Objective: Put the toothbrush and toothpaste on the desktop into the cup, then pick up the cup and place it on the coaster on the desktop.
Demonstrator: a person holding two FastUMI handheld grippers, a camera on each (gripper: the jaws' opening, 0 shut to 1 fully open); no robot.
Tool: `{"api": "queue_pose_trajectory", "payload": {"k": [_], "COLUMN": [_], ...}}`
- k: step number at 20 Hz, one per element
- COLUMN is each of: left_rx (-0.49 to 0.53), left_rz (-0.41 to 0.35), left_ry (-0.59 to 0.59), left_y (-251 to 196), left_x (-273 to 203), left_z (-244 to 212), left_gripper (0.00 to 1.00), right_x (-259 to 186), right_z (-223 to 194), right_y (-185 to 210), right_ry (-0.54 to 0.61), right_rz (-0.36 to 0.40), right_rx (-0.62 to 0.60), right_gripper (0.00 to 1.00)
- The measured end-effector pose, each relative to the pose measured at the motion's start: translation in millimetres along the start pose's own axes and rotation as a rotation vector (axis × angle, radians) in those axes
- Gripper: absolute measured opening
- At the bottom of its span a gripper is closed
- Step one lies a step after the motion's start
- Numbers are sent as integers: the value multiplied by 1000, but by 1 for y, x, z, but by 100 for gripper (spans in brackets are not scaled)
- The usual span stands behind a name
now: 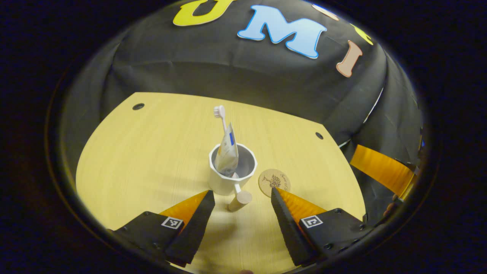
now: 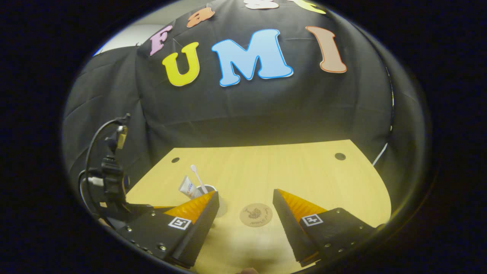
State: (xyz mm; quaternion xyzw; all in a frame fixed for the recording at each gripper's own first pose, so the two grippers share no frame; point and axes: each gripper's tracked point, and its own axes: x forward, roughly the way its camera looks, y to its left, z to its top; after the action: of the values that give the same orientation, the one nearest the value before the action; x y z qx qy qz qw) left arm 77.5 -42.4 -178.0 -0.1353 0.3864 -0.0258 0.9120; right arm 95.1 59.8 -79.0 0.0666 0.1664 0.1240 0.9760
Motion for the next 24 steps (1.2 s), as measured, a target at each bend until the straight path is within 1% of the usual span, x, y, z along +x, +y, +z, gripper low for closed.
{"api": "queue_pose_trajectory", "payload": {"k": [1, 2, 3, 4, 6, 7, 8, 9, 11, 12, 13, 16, 17, 18, 19, 20, 22, 24], "left_rx": [-6, -12, -17, -20, -33, -37, -36, -33, -22, -23, -24, -32, -35, -42, -53, -64, -81, -93], "left_rz": [12, 23, 36, 48, 62, 70, 81, 95, 112, 116, 116, 120, 121, 123, 123, 123, 122, 121], "left_ry": [24, 47, 66, 86, 115, 129, 144, 161, 203, 223, 242, 275, 286, 296, 306, 317, 332, 344], "left_y": [2, 4, 7, 8, 11, 13, 15, 17, 19, 19, 19, 19, 19, 19, 18, 18, 19, 18], "left_x": [6, 13, 17, 22, 30, 33, 35, 38, 44, 45, 46, 49, 49, 51, 53, 54, 56, 60], "left_z": [-3, -2, -2, -1, 2, 2, 2, -1, -6, -9, -13, -19, -18, -20, -21, -21, -21, -20], "left_gripper": [96, 99, 96, 99, 99, 94, 94, 97, 97, 97, 94, 96, 93, 93, 93, 96, 96, 91], "right_x": [-3, -5, -7, -7, -9, -10, -10, -10, -8, -9, -9, -7, -6, -6, -6, -7, -7, -7], "right_z": [-3, -7, -11, -15, -22, -24, -26, -28, -29, -29, -29, -31, -32, -34, -36, -39, -42, -45], "right_y": [-5, -10, -14, -17, -24, -26, -29, -30, -33, -34, -36, -37, -38, -38, -38, -38, -39, -41], "right_ry": [7, 15, 24, 35, 52, 60, 67, 75, 82, 84, 86, 99, 103, 109, 117, 125, 136, 148], "right_rz": [-11, -18, -22, -26, -33, -37, -40, -40, -41, -41, -40, -39, -38, -37, -36, -34, -29, -30], "right_rx": [2, 8, 17, 26, 41, 47, 52, 56, 61, 64, 68, 72, 72, 70, 69, 68, 70, 75], "right_gripper": [90, 90, 90, 90, 90, 90, 90, 90, 90, 86, 86, 86, 90, 86, 90, 90, 90, 90]}}
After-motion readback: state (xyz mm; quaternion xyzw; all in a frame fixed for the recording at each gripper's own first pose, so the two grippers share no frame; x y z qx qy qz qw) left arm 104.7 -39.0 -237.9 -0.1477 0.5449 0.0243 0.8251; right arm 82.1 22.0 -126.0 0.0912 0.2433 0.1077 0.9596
